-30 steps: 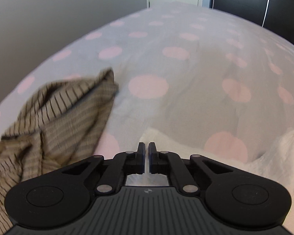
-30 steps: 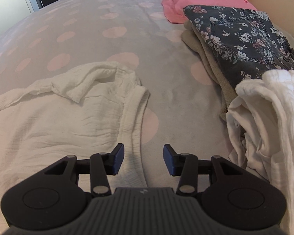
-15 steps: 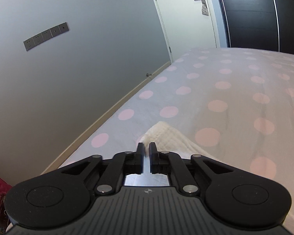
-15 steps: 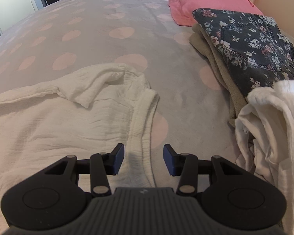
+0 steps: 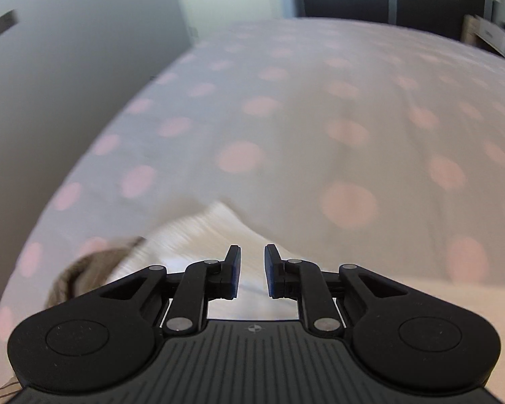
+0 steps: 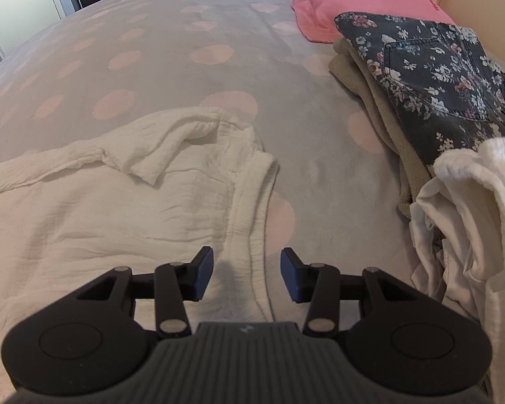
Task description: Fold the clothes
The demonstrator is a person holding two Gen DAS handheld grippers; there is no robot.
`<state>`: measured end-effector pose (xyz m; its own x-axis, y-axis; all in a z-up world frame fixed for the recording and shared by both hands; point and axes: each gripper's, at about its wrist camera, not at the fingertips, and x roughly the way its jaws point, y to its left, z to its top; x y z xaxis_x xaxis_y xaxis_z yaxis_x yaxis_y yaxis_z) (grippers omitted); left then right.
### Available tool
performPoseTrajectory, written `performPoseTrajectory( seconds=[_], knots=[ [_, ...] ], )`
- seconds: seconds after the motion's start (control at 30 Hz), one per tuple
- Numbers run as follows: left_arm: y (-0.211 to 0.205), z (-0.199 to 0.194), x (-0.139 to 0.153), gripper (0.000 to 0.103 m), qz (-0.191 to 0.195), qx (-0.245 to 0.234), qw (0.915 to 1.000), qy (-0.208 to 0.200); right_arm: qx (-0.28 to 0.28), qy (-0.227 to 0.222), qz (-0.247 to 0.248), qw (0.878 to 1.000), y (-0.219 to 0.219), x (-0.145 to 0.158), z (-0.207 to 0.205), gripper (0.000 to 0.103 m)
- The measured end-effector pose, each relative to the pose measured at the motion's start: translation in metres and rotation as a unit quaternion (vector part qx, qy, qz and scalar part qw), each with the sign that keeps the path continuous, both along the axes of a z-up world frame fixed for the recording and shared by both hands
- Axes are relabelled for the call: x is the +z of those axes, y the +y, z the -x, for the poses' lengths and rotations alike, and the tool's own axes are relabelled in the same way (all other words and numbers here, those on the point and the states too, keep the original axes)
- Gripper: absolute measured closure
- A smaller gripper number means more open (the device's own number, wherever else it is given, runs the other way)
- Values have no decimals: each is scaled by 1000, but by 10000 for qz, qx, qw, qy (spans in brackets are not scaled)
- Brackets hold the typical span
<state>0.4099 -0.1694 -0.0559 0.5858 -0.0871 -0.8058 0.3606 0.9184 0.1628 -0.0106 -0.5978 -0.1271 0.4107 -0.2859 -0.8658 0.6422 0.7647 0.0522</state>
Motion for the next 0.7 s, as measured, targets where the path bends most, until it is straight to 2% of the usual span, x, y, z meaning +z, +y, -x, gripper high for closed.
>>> performPoseTrajectory(
  seconds=[0.1,0.2,0.3,0.37,0.47,0.57,0.7],
  knots=[
    [-24,31,-22,89,-160,-722,9965,385,40,-31,40,10000,1,2,1,56],
    [-47,56,-43,89,-311,-1274,9898,559,28,-54,32,10000,0,4,2,56],
    [-68,70,-61,89,-360,-1521,9859,596,9,-65,-40,10000,0,4,1,56],
    [-82,68,-69,89,-333,-1413,9881,513,19,-87,-54,9999,0,5,1,56],
    [-101,54,-72,89,-116,-989,9944,340,54,-124,-82,9999,1,6,0,55],
    [-119,38,-66,89,197,-547,9983,89,84,-119,-137,9998,1,3,-2,55],
    [-139,21,-42,89,602,-189,9979,-171,76,-76,-193,9998,-2,-1,-3,54]
  ],
)
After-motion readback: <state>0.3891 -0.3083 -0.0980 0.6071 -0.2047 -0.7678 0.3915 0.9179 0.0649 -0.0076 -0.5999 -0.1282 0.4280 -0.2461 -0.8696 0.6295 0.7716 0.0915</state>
